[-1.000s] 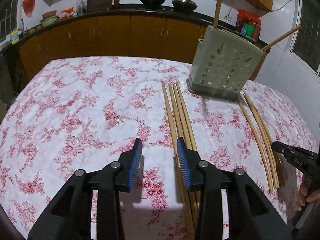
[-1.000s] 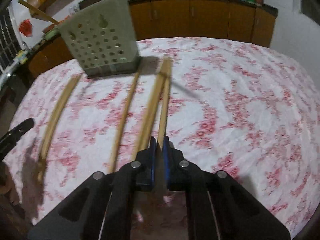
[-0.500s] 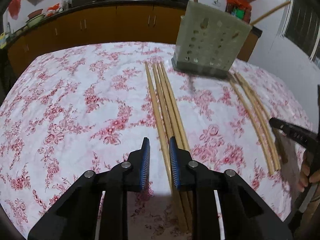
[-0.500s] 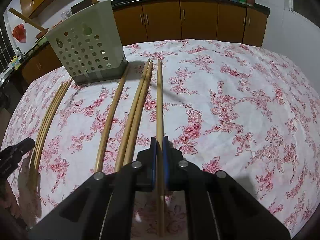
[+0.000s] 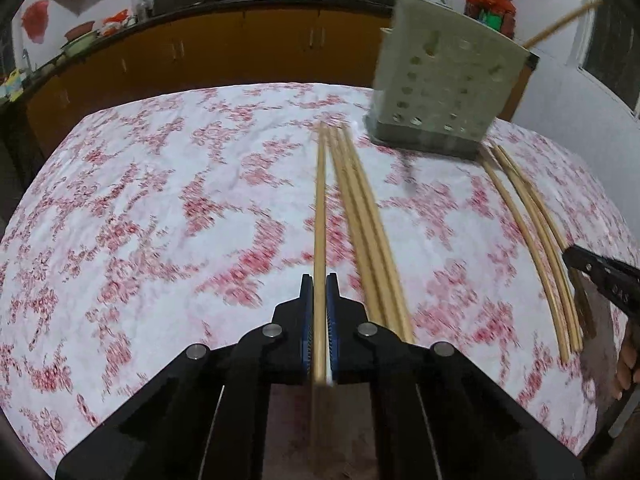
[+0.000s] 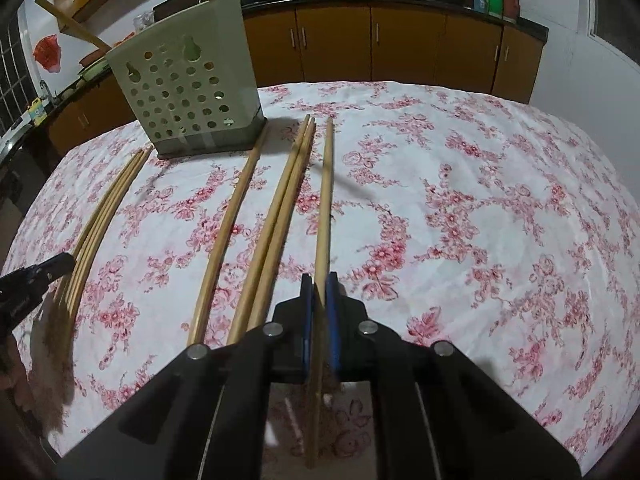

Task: Organize utensils
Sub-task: 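Lower the left tool onto a loose chopstick and close it while the right tool grasps another, then lift the left tool's chopstick over the green holder while the right tool carries its chopstick alongside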

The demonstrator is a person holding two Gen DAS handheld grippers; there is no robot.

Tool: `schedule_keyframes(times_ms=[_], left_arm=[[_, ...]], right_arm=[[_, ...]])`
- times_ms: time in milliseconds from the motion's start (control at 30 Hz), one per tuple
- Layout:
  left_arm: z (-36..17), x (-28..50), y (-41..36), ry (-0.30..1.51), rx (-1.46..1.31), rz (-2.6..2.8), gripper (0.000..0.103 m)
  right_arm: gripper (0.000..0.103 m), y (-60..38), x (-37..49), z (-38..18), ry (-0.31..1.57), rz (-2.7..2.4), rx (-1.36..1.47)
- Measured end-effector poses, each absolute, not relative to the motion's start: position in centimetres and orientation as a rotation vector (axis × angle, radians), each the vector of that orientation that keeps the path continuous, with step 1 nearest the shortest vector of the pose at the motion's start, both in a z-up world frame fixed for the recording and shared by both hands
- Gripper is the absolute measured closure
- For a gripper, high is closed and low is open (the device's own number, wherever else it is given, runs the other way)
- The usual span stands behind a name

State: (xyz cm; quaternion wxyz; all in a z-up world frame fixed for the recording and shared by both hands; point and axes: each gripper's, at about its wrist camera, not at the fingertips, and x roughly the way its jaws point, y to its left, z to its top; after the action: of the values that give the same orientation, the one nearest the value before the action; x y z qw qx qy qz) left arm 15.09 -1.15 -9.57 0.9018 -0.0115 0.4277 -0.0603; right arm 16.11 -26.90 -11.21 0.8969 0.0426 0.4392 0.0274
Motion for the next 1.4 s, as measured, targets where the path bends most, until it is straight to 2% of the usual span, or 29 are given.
schedule_keyframes(times_ms=[267,1400], left_arm=[[-9.6,16.9,1.1,0.872,-0.073,-0.091,0.095],[-9.7,16.8,1.5,0.872,-0.112,-0.106,0.095]], right_arm=[[0.095,-27.9,18.0,-11.1,0.852,-0.034,0.045],[0.093,-28.7,18.0,-11.3,0.869,-0.038,0.087]])
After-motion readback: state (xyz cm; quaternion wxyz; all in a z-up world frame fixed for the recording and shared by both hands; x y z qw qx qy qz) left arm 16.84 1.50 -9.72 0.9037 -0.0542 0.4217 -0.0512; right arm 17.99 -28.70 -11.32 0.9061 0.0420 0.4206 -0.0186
